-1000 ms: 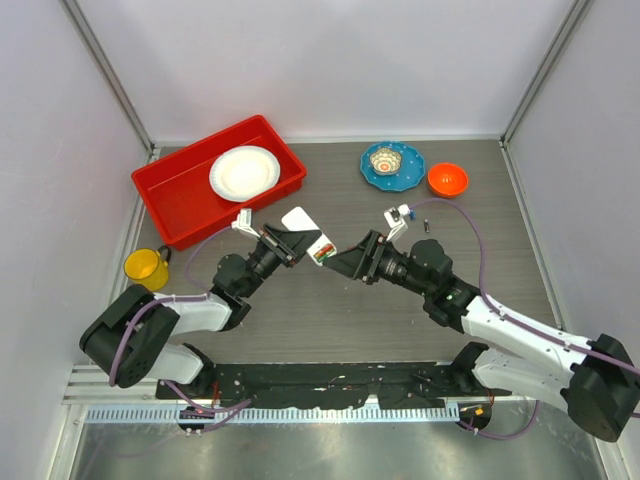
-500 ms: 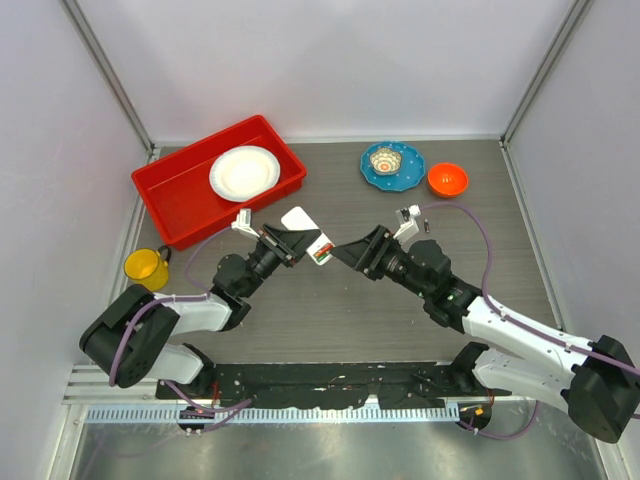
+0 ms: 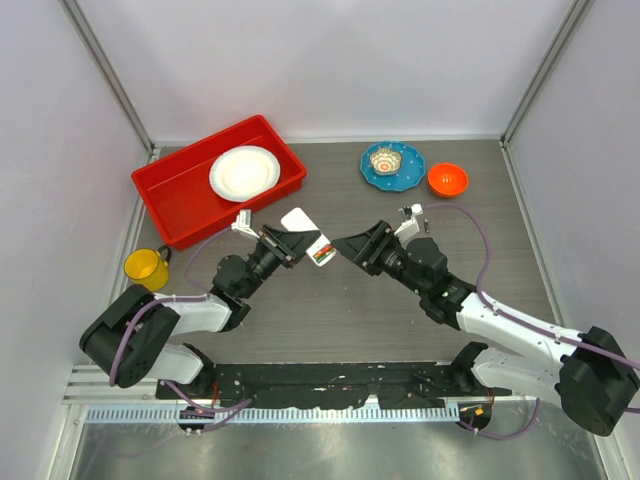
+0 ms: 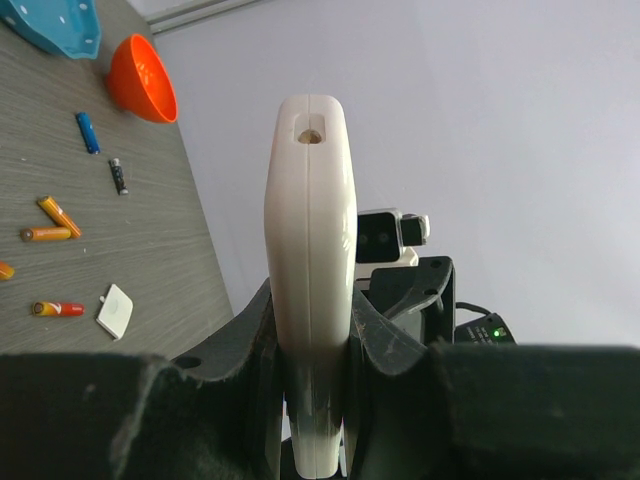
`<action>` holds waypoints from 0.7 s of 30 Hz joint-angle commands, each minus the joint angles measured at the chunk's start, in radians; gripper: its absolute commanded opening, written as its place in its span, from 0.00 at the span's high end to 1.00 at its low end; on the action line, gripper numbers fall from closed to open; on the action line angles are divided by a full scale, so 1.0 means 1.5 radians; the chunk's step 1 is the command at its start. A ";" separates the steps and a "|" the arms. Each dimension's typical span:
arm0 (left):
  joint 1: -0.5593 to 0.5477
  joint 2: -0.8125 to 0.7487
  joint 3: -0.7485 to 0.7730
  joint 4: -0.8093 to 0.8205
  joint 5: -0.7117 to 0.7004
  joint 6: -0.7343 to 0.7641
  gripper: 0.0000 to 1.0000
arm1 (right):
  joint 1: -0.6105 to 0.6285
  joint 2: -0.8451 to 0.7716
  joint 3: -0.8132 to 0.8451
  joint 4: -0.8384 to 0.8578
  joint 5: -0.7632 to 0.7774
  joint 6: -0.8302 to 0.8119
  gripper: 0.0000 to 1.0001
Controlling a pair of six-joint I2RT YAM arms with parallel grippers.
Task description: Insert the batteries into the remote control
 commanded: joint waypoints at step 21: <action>-0.003 -0.004 0.009 0.176 0.002 0.002 1.00 | -0.007 0.046 -0.017 0.092 -0.017 0.037 0.42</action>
